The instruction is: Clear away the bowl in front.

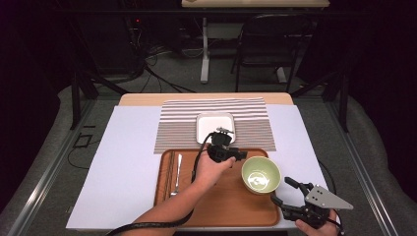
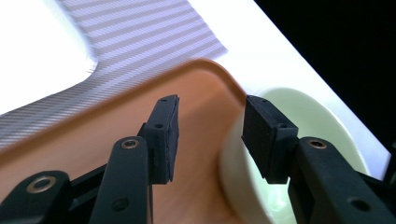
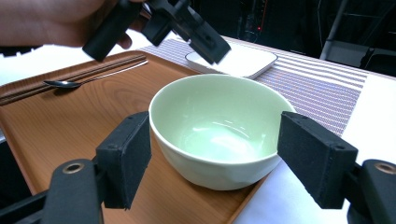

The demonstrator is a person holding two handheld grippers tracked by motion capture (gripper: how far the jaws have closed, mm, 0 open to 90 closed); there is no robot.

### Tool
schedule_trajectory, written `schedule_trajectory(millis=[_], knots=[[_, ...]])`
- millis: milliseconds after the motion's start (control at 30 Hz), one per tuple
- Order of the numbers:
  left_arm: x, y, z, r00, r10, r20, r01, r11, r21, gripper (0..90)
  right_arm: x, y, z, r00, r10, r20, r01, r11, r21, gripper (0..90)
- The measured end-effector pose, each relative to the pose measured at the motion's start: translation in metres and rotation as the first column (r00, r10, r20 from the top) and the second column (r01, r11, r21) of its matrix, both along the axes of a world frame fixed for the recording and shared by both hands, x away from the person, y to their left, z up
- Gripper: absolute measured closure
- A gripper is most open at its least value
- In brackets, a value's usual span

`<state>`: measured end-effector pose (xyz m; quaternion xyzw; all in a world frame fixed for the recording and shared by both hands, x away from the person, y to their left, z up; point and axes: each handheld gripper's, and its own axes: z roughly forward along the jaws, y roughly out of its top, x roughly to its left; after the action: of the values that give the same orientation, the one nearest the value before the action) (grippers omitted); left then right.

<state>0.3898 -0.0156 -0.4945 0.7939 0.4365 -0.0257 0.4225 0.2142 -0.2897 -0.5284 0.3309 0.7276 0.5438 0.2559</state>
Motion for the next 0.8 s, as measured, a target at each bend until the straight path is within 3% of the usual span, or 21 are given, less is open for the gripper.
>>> schedule_trajectory(millis=[233,467,800], knots=[[0.021,0.033,0.005,0.9925,0.119,0.027,-0.12,0.9927,0.015,52.3,-0.001,0.0,0.0,1.0,-0.001,-0.002,0.001,1.0,0.002,25.9],[0.043,0.066,0.008,0.9719,0.233,0.03,-0.235,0.9713,0.041,49.4,-0.001,0.0,0.001,1.0,-0.002,0.002,0.002,1.0,0.001,25.9],[0.058,0.088,0.01,0.9528,0.303,0.02,-0.303,0.9511,0.057,47.5,-0.001,0.001,0.001,1.0,-0.001,0.004,0.001,1.0,-0.004,25.9]])
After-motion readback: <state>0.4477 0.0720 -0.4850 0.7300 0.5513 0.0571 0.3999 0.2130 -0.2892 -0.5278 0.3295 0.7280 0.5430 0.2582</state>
